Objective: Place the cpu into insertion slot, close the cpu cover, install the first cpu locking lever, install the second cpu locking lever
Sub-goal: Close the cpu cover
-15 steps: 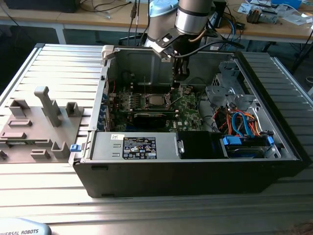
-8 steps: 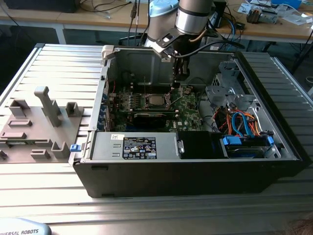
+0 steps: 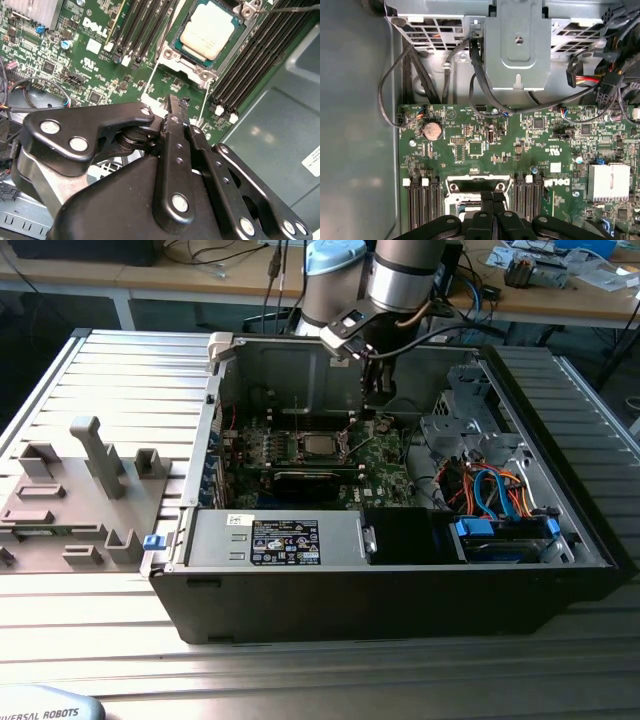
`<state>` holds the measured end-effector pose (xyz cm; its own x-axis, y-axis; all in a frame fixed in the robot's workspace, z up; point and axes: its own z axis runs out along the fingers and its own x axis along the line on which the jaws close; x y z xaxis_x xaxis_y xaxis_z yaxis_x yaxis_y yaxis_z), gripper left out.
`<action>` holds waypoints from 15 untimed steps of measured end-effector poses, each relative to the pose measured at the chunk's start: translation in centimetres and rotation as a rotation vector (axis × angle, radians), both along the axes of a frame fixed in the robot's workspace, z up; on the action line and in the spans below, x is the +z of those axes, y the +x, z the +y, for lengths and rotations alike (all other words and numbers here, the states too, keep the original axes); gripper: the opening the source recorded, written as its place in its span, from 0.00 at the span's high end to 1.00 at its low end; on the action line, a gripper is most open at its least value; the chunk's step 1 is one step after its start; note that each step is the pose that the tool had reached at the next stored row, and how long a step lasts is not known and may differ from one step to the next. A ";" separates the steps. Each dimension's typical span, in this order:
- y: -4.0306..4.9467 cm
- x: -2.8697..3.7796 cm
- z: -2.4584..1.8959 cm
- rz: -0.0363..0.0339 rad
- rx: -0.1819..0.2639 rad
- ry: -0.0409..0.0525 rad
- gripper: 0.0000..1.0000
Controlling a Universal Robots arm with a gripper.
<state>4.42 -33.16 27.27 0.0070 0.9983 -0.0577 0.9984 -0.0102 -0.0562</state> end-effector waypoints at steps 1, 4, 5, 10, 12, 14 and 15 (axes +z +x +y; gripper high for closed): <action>0.13 -0.01 0.01 -0.0001 0.000 0.0002 0.89; 0.42 -0.04 0.04 -0.0001 0.001 0.0004 0.89; 0.54 -0.05 0.05 0.0000 0.002 0.0001 0.89; 0.92 -0.14 0.18 0.0000 0.010 0.0001 0.89; 1.01 -0.16 0.18 0.0000 0.010 0.0002 0.89; 1.04 -0.18 0.18 0.0000 0.010 0.0002 0.89; 1.06 -0.20 0.18 0.0000 0.010 0.0003 0.89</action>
